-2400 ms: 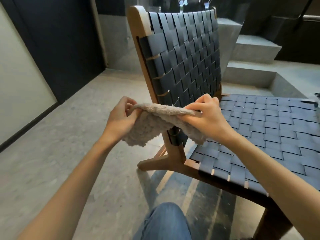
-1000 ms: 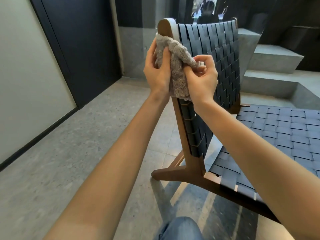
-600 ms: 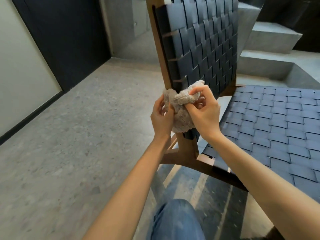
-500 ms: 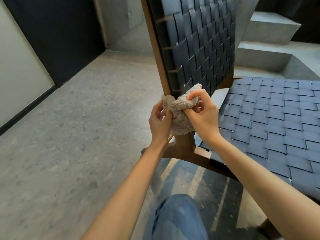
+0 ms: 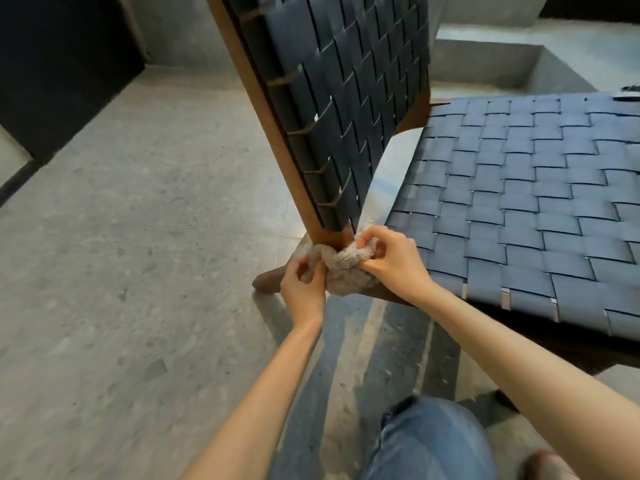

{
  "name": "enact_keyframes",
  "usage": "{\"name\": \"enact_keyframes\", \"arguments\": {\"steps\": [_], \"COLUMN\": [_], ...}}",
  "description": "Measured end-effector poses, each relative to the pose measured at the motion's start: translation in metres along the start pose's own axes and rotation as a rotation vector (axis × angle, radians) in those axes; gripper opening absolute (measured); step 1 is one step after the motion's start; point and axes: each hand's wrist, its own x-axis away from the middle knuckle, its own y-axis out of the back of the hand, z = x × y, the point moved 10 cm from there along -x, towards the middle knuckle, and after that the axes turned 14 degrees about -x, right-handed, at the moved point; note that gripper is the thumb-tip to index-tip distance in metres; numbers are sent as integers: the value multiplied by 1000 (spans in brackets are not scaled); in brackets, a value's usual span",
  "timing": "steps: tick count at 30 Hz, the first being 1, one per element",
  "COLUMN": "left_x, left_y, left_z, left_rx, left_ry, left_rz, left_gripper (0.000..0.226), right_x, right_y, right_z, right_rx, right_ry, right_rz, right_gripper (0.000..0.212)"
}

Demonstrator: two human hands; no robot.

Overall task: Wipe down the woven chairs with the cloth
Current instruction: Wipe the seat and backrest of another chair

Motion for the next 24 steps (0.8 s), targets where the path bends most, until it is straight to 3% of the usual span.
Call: {"name": "enact_keyframes", "arguments": {"steps": [4, 8, 13, 19, 24], "left_x": [17, 36, 40, 40, 46], "left_y": [-5, -35, -54, -58, -65], "left_z": [11, 24, 35, 38, 43], "left_rx": [116, 227, 214, 211, 235], "left_ry": [90, 153, 231, 220, 234], "left_rz": [-54, 40, 13, -30, -16], "left_gripper": [19, 27, 40, 43, 32], "right_x": [1, 6, 16, 10, 12], "right_y": [8, 31, 1, -18, -18], "right_z": [3, 16, -16, -23, -21], "right_rx": [-34, -28, 384, 611, 614], "right_ry": [-12, 85, -24, 25, 86], "right_rz": [-8, -67, 289, 394, 381], "right_gripper": [17, 16, 51, 51, 47]}}
